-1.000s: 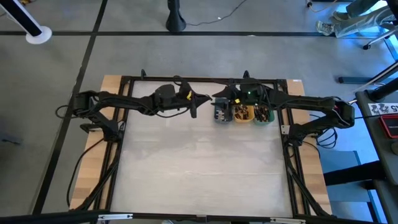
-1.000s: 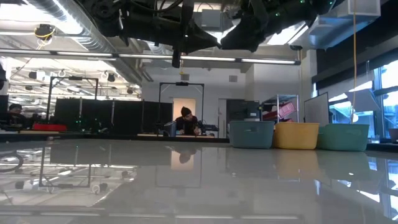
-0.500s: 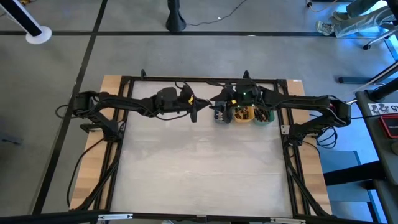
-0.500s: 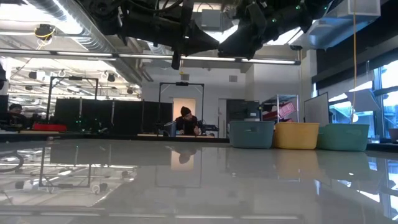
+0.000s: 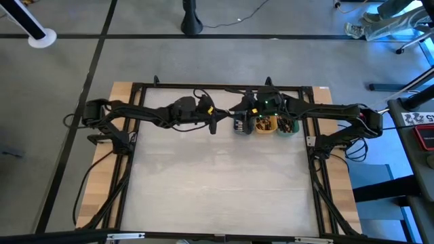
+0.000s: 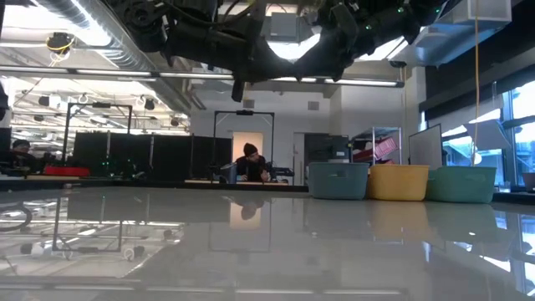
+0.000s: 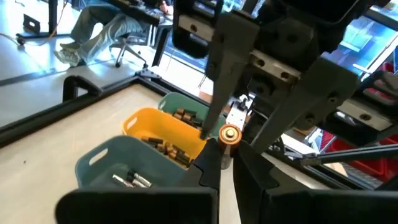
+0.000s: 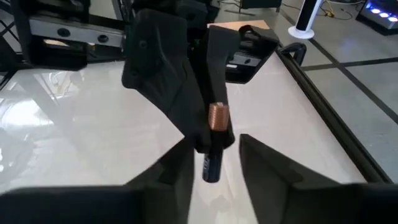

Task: Sort batteries
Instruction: Put the black battery into the yellow bin

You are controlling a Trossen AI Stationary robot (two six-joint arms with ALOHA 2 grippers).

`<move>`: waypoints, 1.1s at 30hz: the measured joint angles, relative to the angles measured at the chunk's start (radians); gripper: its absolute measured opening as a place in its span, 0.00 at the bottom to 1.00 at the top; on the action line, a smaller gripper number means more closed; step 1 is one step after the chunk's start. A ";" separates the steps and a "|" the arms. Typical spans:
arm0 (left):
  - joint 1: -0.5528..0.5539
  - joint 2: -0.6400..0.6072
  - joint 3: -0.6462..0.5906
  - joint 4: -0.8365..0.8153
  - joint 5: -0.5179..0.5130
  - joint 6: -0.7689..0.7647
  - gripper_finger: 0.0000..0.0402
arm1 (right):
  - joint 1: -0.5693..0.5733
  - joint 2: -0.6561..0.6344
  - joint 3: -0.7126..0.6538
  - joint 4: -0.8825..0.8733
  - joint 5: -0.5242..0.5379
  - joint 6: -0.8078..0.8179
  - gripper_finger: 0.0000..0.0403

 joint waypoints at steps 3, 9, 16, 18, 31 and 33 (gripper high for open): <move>-0.003 0.009 0.000 0.001 0.000 -0.003 0.03 | 0.000 0.000 0.000 -0.007 -0.001 0.000 0.22; -0.003 0.007 -0.001 -0.001 -0.001 0.004 0.02 | 0.000 -0.001 0.000 -0.023 -0.002 -0.011 0.09; -0.002 0.003 -0.001 -0.006 0.000 0.005 0.02 | -0.012 -0.018 -0.001 -0.071 0.025 -0.047 0.21; -0.003 0.002 0.000 -0.003 0.002 0.005 0.02 | -0.021 -0.034 -0.001 -0.085 0.037 -0.052 0.28; -0.002 0.002 0.000 0.046 0.002 0.008 0.02 | -0.066 -0.001 -0.001 -0.076 -0.245 0.036 0.59; -0.004 0.002 0.000 0.042 0.002 0.004 0.02 | -0.066 0.005 -0.001 -0.067 -0.253 0.035 0.61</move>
